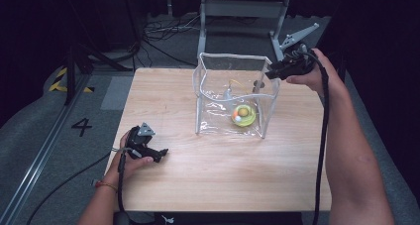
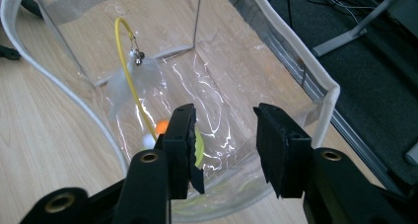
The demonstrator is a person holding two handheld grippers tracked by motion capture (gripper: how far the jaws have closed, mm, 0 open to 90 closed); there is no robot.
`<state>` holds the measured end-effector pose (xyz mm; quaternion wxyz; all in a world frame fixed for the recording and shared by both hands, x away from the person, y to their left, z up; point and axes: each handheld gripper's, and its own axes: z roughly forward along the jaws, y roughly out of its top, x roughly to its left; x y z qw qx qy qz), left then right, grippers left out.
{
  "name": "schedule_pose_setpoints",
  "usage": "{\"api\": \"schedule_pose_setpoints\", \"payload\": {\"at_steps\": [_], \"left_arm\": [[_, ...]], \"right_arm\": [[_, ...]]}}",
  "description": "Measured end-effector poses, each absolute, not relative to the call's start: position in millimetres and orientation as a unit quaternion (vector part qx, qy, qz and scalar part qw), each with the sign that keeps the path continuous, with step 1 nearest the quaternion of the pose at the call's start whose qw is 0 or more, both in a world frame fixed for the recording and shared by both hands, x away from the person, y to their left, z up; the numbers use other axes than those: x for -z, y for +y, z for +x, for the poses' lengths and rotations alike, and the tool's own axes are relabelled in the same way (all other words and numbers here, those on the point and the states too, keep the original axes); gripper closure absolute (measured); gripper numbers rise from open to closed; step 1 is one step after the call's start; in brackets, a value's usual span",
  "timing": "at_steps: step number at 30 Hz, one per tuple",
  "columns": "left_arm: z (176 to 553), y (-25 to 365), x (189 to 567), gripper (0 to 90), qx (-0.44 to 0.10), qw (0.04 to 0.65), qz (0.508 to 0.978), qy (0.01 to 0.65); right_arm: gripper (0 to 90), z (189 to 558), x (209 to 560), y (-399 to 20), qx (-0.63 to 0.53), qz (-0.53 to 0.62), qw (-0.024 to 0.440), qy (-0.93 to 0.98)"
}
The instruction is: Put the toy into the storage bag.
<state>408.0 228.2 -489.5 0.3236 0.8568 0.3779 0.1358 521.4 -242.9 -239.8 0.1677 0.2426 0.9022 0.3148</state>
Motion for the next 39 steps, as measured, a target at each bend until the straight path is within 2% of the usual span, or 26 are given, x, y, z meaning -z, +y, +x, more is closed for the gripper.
{"api": "schedule_pose_setpoints", "payload": {"at_steps": [24,39], "left_arm": [[407.9,228.1,489.5,0.5,-0.136,0.324,0.856,0.379],[407.8,228.0,489.4,0.5,-0.137,0.323,0.856,0.38]], "right_arm": [[36.4,484.7,255.1,-297.6,-0.314,0.261,0.201,0.891],[32.9,452.3,295.7,-322.1,-0.302,0.269,0.198,0.893]]}}
